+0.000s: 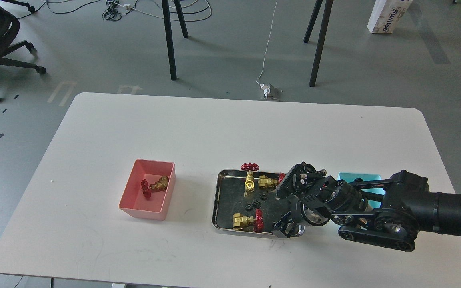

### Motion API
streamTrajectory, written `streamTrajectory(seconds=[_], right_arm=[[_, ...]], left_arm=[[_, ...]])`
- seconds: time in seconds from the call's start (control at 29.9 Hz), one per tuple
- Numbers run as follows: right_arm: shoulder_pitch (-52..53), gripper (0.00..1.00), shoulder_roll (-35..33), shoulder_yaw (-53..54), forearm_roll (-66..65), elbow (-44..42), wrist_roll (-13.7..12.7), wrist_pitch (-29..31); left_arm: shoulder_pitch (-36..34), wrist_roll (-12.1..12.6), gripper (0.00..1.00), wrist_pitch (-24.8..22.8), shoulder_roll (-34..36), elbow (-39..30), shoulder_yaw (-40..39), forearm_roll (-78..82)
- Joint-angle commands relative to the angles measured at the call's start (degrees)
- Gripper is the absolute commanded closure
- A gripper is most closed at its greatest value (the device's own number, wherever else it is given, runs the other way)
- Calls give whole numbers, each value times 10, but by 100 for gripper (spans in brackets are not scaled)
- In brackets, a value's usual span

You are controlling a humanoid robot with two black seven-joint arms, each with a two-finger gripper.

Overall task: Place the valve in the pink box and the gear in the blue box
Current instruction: 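Grasp a small black gear in the tray with the right gripper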

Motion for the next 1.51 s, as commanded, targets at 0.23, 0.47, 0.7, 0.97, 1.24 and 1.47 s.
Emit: streamTrajectory(seconds=[0.23, 0.47, 0.7, 0.97, 1.24, 1.47], right_arm=[[-4, 31, 8, 0, 0, 1, 1, 0], [3, 33, 7, 1, 7, 11, 0, 0], [-3, 42, 6, 0, 7, 11, -2, 0], [-4, 71, 6, 0, 9, 17, -21, 0], [-2, 88, 6, 1, 12, 29, -33, 0], [18, 93, -3, 17, 18, 70, -36, 0]], left_arm=[[-1, 0, 5, 2, -1, 1, -1, 0], [-8, 2, 5, 1, -1, 1, 0, 0], [-12, 2, 5, -1, -3, 19, 0, 0], [-12, 2, 5, 0, -5, 20, 0, 0], [-12, 3, 5, 1, -8, 20, 0, 0], [-12, 4, 5, 3, -9, 20, 1, 0]])
